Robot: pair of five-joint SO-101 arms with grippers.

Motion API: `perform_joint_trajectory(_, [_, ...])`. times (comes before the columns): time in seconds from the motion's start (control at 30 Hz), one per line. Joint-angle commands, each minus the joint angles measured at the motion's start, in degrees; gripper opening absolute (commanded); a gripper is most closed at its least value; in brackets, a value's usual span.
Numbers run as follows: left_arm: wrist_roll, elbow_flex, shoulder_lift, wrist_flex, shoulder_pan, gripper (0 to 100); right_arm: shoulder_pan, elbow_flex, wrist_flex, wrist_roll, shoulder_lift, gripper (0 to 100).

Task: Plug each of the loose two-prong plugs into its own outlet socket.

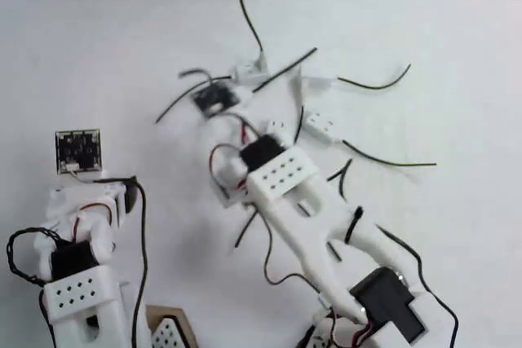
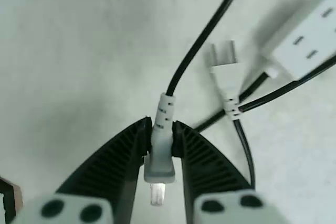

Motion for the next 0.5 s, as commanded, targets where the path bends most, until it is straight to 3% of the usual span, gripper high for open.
perform_joint_trajectory(0.0, [-1.49,-0.09,-1.19,-1.32,-0.04,31,-2.51,1.49,-4.79,0.44,-0.40,1.7])
perform_joint_trajectory(0.33, [-1.93,0.09,-1.19,-1.32,-0.04,31,-4.00,1.67,-6.81,5.36,10.95,2.3])
perform_joint_trajectory(0.47, [-1.93,0.09,-1.19,-1.32,-0.04,31,-4.00,1.67,-6.02,5.36,13.05,11.1])
